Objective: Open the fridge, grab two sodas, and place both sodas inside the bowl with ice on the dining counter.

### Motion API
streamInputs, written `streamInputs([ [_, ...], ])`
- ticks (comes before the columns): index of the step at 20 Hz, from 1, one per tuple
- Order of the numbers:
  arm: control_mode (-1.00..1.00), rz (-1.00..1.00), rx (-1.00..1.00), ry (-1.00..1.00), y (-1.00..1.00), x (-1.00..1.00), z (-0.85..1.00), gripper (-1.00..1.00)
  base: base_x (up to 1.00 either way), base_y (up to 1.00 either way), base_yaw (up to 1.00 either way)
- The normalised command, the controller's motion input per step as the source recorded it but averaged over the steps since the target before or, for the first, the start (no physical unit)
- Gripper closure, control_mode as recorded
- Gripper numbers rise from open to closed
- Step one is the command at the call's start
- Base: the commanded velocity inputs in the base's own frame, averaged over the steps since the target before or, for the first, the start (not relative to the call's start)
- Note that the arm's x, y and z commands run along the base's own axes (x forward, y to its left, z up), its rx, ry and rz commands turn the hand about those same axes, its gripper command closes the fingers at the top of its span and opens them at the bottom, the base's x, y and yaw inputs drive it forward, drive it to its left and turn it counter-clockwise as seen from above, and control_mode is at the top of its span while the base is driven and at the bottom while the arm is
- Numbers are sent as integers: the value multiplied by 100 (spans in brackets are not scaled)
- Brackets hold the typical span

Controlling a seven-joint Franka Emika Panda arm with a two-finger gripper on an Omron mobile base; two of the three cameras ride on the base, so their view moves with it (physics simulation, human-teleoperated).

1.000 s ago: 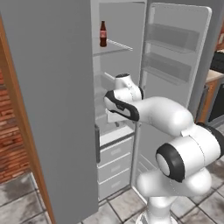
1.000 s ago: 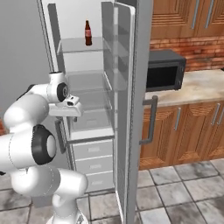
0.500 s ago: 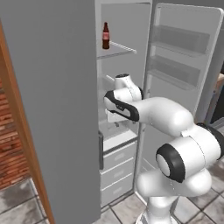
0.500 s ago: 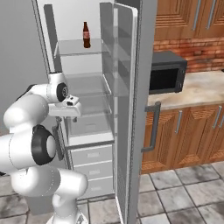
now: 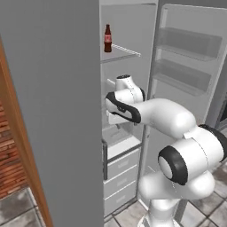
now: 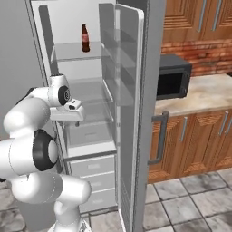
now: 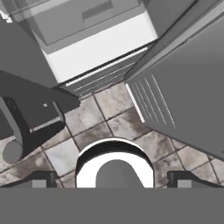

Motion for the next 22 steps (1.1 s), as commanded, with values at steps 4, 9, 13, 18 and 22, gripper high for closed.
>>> streamInputs([
  [4,100,0,0,0,0,0,0,-100,48,0,-9],
  [9,100,0,0,0,0,0,0,-100,43,-2,-2],
  [13,100,0,0,0,0,0,0,-100,30,-9,-1],
  [18,100,0,0,0,0,0,0,-100,29,-13,-1],
  [22,100,0,0,0,0,0,0,-100,26,-18,0],
])
